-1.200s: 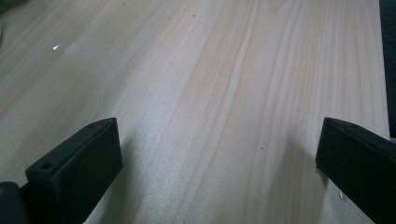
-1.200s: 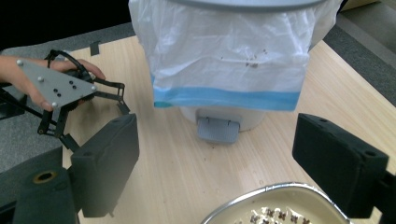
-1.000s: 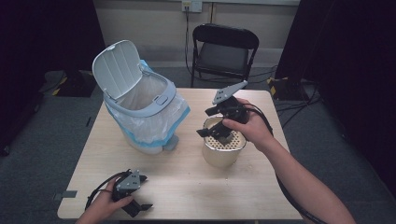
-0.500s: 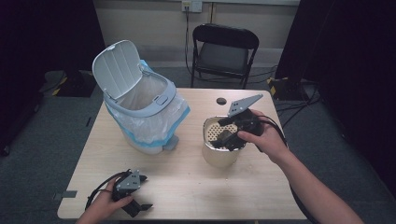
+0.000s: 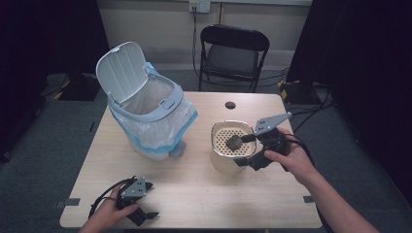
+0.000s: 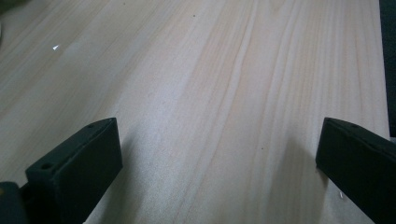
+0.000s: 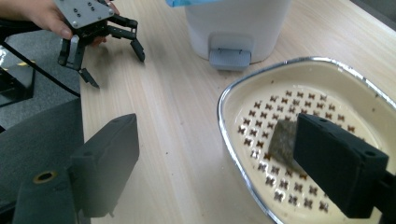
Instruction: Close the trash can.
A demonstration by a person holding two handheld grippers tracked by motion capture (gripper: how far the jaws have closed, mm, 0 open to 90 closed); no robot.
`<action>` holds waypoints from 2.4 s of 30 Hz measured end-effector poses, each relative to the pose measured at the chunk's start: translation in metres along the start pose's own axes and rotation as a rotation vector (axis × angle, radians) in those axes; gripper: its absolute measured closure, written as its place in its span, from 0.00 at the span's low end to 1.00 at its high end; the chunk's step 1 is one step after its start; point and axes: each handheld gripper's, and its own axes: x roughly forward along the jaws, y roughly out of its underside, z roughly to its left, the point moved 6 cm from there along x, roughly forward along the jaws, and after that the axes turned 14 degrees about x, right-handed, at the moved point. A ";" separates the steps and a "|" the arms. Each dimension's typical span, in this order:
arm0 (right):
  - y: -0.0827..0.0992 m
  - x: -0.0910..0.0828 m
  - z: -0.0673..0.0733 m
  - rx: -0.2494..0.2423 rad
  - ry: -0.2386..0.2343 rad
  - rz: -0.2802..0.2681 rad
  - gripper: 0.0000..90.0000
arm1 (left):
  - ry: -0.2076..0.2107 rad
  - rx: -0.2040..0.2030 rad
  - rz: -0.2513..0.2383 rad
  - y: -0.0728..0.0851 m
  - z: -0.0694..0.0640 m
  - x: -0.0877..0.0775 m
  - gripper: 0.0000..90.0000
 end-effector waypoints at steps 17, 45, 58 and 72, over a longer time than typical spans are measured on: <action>0.049 -0.019 -0.011 0.010 0.057 0.025 0.16 | 0.000 0.000 -0.001 0.000 0.000 0.000 0.00; 0.175 0.016 -0.049 0.149 0.142 0.091 0.16 | -0.006 -0.029 -0.009 -0.001 0.003 -0.002 0.04; 0.191 0.033 -0.063 0.110 0.218 0.040 0.14 | -0.059 -0.106 -0.024 -0.002 0.018 -0.027 0.18; 0.194 0.033 -0.063 0.112 0.216 -0.017 0.14 | -0.167 -0.198 -0.030 -0.012 0.061 -0.095 0.18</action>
